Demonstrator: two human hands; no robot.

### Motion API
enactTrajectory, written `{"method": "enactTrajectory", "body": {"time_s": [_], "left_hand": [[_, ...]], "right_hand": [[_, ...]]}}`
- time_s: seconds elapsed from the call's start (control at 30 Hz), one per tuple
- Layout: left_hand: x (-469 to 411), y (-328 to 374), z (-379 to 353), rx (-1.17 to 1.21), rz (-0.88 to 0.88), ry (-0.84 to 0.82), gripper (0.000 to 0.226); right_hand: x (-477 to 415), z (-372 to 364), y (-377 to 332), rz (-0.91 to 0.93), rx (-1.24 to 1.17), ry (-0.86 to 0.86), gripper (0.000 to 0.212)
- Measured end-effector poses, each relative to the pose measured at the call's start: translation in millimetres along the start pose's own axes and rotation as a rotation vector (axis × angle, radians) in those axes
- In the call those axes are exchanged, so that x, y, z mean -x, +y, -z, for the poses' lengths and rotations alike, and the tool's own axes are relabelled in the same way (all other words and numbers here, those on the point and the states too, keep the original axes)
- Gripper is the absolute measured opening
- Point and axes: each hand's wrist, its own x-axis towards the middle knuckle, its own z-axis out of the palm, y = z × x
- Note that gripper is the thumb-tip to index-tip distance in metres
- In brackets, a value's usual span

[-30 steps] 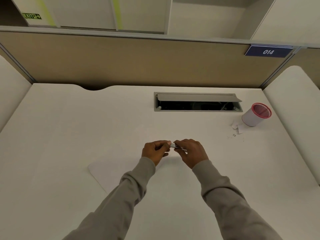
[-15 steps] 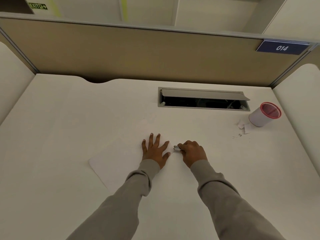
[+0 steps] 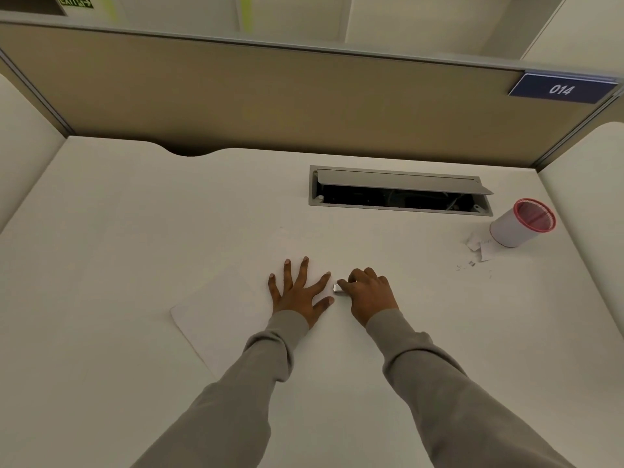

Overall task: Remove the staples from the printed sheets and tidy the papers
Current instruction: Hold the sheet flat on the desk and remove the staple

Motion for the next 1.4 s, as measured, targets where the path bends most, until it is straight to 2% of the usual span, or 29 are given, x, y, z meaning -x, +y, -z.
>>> {"method": "enactTrajectory", "body": {"time_s": [0.17,0.27,0.37,0.57,0.8,1.07,1.2,1.23,1.33,1.4], "left_hand": [[-0.7,1.5,2.9,0.011,0.031,-0.024,0.063],[-0.4,2.0,4.2,0.006,0.025,-0.046,0.062],[1.2,2.9,4.7,0.0,0.023,-0.045,0.058],[1.5,4.0,3.6,0.002,0.027,-0.028,0.054],[-0.1,1.7,0.1,0.0,0.021,-0.013,0.057],[0.6,2.0,-0.5,0.006,0.017,-0.002,0.057],[0.1,2.3,-1.0,-0.022,0.02,-0.007,0.058],[0.1,2.2,-0.8,-0.028,0.019,-0.009,0.057],[0.6,2.4,0.0,-0.032,0.015,-0.016,0.057],[1.1,2.6,1.5,-0.026,0.013,-0.019,0.056]], "right_hand": [[-3.8,3.0,-0.9,0.015,-0.051,-0.025,0.045],[-6.7,2.6,3.7,0.025,-0.106,-0.045,0.034],[-11.6,5.0,8.5,0.052,-0.177,-0.113,0.028],[-20.7,9.0,12.9,0.046,-0.301,-0.254,0.031],[-19.3,8.1,8.8,-0.207,-0.559,-0.299,0.032],[-16.3,11.3,7.4,-0.383,-0.835,-0.298,0.026],[-15.2,19.1,9.1,-0.521,-1.101,-0.238,0.019],[-15.5,19.5,10.5,-0.491,-1.044,-0.207,0.019],[-11.8,15.0,12.3,-0.226,-0.574,-0.158,0.024],[-6.5,6.9,11.9,-0.109,-0.363,-0.123,0.027]]}}
